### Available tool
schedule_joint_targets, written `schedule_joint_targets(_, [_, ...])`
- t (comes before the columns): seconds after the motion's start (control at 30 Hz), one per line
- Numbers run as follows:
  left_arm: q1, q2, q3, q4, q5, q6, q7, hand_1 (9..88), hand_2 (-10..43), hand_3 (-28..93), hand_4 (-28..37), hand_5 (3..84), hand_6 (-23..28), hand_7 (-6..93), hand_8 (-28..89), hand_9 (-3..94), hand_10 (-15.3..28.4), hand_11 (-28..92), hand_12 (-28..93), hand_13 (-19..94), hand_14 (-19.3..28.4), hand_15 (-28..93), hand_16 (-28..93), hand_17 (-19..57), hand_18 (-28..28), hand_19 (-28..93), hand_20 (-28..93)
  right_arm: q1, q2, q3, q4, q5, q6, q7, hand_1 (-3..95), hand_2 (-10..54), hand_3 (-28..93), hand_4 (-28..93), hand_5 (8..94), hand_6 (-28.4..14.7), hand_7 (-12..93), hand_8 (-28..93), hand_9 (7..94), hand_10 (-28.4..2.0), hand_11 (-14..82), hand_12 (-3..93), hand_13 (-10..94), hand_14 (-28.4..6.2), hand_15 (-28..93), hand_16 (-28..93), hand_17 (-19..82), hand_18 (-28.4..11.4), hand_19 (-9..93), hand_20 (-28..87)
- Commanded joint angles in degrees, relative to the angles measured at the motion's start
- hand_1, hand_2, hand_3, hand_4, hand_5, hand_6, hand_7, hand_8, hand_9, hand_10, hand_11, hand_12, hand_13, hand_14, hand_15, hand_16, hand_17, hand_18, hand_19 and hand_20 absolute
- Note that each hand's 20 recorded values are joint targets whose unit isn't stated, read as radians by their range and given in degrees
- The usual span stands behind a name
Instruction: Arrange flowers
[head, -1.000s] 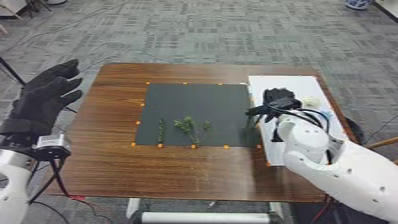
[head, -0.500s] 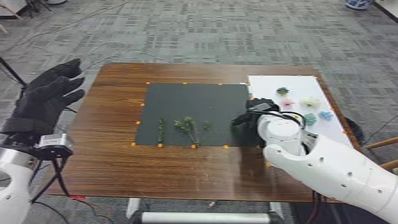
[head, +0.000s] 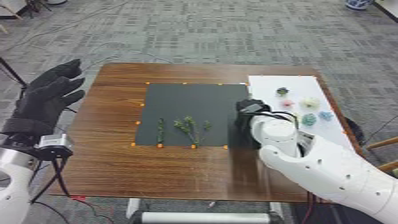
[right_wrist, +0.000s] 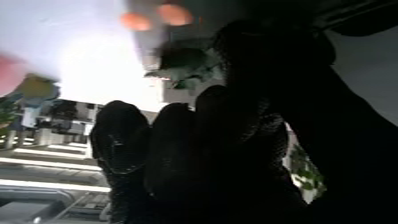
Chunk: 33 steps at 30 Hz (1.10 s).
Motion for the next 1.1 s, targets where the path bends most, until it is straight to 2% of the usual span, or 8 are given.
schedule_joint_targets(0.03, [-0.52, 0.4, -0.23, 0.29, -0.12, -0.29, -0.37, 25.7, -2.9, 71, -26.1, 22.9, 2.4, 19.7, -9, 14.6, 9.4, 19, 19, 5, 12.1, 37, -4, -11.6, 17.7, 39, 8, -5.58, -0.04, -0.87, -0.6, 0.11, 8.58, -6.03, 41.6, -9.5, 84, -25, 81.0, 1.5, 46, 24, 84.5, -7.9, 58.5, 51.0, 81, -6.7, 82, 43, 47, -23.0, 93, 63])
schedule_joint_targets(0.27, [-0.44, 0.12, -0.23, 0.16, -0.16, -0.23, -0.57, 25.7, -3.0, 71, -26.6, 23.0, 2.3, 20.0, -10, 14.6, 9.3, 19, 19, 5, 12.1, 38, -4, -11.6, 17.7, 39, 8, -6.59, 0.4, -0.38, 0.02, -0.52, 11.86, -10.74, 41.4, -9.5, 84, -25, 80.8, 0.9, 47, 24, 84.3, -7.8, 59.0, 51.0, 80, -6.6, 82, 44, 47, -22.9, 93, 63])
schedule_joint_targets(0.33, [-0.68, 0.1, -0.07, 0.22, -0.12, -0.16, -0.57, 25.7, -3.0, 71, -26.7, 23.0, 2.3, 20.1, -10, 14.6, 9.3, 19, 19, 5, 12.1, 38, -4, -11.6, 17.7, 39, 8, -6.84, 1.19, -0.13, 1.25, -1.83, 13.23, -15.7, 41.4, -9.5, 84, -25, 80.6, 0.8, 47, 24, 84.2, -7.8, 59.1, 51.1, 80, -6.7, 82, 44, 47, -22.7, 93, 63])
schedule_joint_targets(0.37, [-0.7, 0.1, 0.01, 0.2, -0.15, -0.03, -0.58, 25.7, -3.0, 71, -26.7, 23.0, 2.3, 20.1, -10, 14.6, 9.3, 19, 19, 5, 12.1, 38, -4, -11.6, 17.7, 39, 8, -6.52, 1.46, -0.65, 1.27, -1.98, 13.39, -15.23, 41.4, -9.5, 84, -25, 80.6, 0.8, 47, 24, 84.1, -7.8, 59.1, 51.2, 80, -6.8, 82, 44, 46, -22.6, 93, 63])
schedule_joint_targets(0.53, [-0.18, -0.31, -0.22, -0.02, -0.15, 0.27, -0.67, 25.7, -2.9, 71, -26.7, 23.0, 2.3, 20.0, -10, 14.5, 9.3, 19, 19, 5, 12.1, 38, -4, -11.6, 17.7, 39, 8, -5.76, 3.25, -1.6, 2.88, -3.85, 15.75, -22.05, 41.6, -9.5, 84, -26, 79.9, 0.7, 49, 24, 83.4, -7.8, 59.6, 51.6, 79, -7.0, 82, 44, 45, -22.4, 93, 62])
schedule_joint_targets(0.57, [-0.12, -0.32, -0.23, -0.04, -0.14, 0.36, -0.62, 25.7, -3.0, 71, -26.7, 23.0, 2.3, 20.0, -10, 14.5, 9.3, 19, 19, 5, 12.1, 38, -4, -11.6, 17.7, 39, 8, -4.45, 3.41, -3.84, 2.4, -3.35, 16.68, -17.95, 41.6, -9.5, 84, -26, 79.8, 0.6, 49, 23, 83.3, -7.8, 59.6, 51.6, 79, -6.9, 82, 44, 45, -22.4, 93, 62])
schedule_joint_targets(0.6, [-0.17, -0.29, -0.25, -0.03, -0.1, 0.32, -0.61, 25.6, -3.1, 71, -26.7, 23.0, 2.3, 20.0, -10, 14.5, 9.3, 19, 19, 5, 12.0, 38, -4, -11.6, 17.6, 39, 8, -5.81, 3.24, -1.77, 2.29, -4.21, 14.77, -18.77, 41.6, -9.5, 84, -26, 79.8, 0.6, 49, 23, 83.3, -7.8, 59.7, 51.6, 79, -6.9, 82, 44, 45, -22.3, 93, 62])
schedule_joint_targets(1.1, [0.5, -0.65, -0.43, -0.33, -0.09, 0.46, -0.32, 25.4, -3.5, 72, -27.6, 23.2, 2.2, 20.5, -10, 14.7, 9.3, 20, 19, 5, 12.1, 38, -5, -11.6, 17.6, 39, 8, -6.8, 5.8, -1.14, 1.26, -3.84, 15.27, -22.12, 41.3, -9.5, 85, -27, 78.6, 0.6, 50, 23, 82.5, -8.1, 60.1, 51.2, 78, -7.2, 82, 44, 44, -22.2, 93, 61])
